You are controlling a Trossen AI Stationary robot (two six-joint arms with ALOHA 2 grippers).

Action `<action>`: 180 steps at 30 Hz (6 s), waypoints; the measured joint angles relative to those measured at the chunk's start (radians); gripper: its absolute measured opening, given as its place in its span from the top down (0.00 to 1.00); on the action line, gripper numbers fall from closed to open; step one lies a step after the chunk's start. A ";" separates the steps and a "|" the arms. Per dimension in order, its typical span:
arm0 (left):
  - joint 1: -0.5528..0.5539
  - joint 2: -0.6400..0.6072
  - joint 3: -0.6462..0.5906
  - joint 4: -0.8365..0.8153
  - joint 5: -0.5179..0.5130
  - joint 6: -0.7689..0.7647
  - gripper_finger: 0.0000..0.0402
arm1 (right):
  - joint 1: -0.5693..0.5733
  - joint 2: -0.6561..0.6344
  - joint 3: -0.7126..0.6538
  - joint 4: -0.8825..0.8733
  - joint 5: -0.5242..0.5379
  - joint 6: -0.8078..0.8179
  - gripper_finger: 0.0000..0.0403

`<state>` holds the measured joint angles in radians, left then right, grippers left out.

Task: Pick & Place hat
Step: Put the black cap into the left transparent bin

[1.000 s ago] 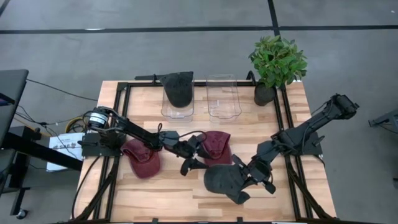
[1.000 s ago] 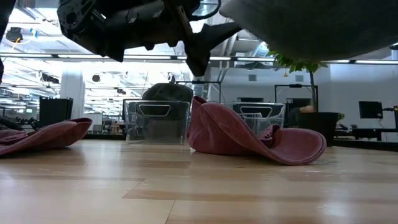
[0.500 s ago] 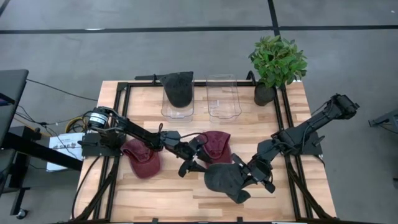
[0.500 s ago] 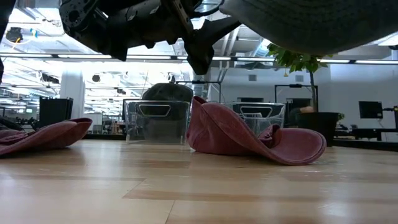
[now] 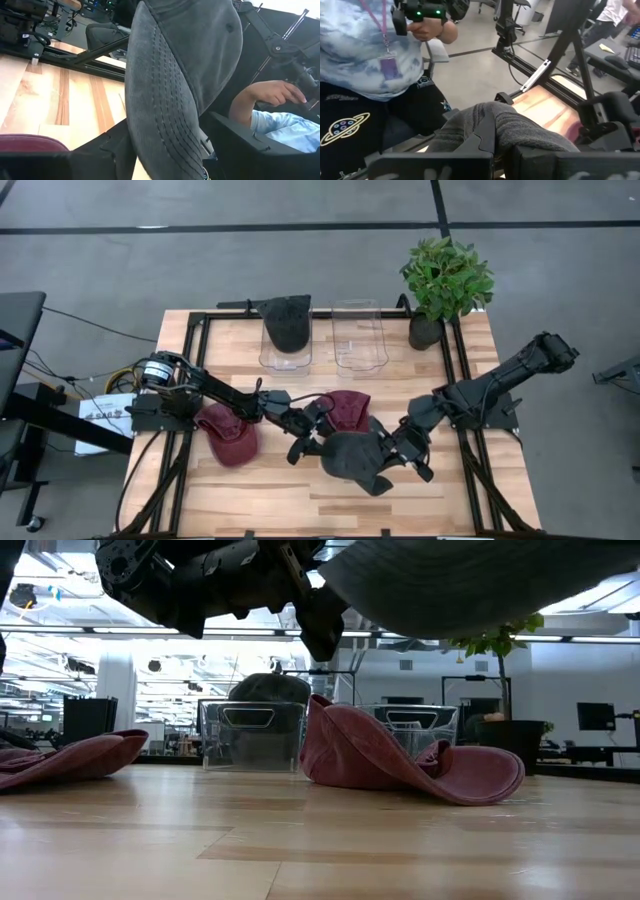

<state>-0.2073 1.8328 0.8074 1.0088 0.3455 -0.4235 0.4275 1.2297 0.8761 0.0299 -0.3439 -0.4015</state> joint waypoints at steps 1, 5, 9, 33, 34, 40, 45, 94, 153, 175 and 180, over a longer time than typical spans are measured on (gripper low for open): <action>0.000 0.000 0.000 0.000 0.000 0.002 0.46 | -0.005 0.000 0.000 0.000 0.000 0.000 1.00; 0.000 0.000 0.000 0.001 0.001 0.039 0.57 | -0.007 0.000 0.000 -0.003 0.000 0.000 1.00; 0.000 0.000 0.000 0.002 0.003 0.061 0.78 | -0.002 0.000 0.000 -0.016 0.001 0.005 1.00; -0.017 -0.069 -0.111 -0.004 -0.042 0.071 0.96 | 0.047 0.000 0.000 -0.023 0.033 0.297 0.65; -0.017 -0.092 -0.129 -0.001 -0.061 0.075 0.96 | 0.054 0.000 0.000 -0.024 0.035 0.297 0.63; -0.016 -0.270 -0.209 0.004 -0.163 0.127 0.96 | 0.077 -0.001 0.000 -0.023 0.030 0.296 0.59; -0.015 -0.400 -0.269 0.000 -0.170 0.143 0.96 | 0.076 -0.002 0.000 -0.006 0.084 0.245 0.61; -0.161 -0.454 -0.362 0.038 -0.302 0.297 0.96 | 0.052 -0.006 -0.001 0.072 0.398 0.158 0.73; -0.162 -0.454 -0.384 0.046 -0.358 0.288 0.96 | 0.090 -0.007 0.000 -0.021 0.476 0.297 0.73; -0.161 -0.454 -0.384 0.074 -0.405 0.315 0.92 | 0.069 0.052 0.000 0.026 0.555 0.210 0.99; -0.162 -0.454 -0.384 0.064 -0.371 0.315 0.86 | 0.068 0.052 0.000 0.030 0.557 0.209 0.99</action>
<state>-0.3689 1.3788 0.4232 1.0727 -0.0254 -0.1089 0.4957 1.2819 0.8757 0.0602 0.2127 -0.1921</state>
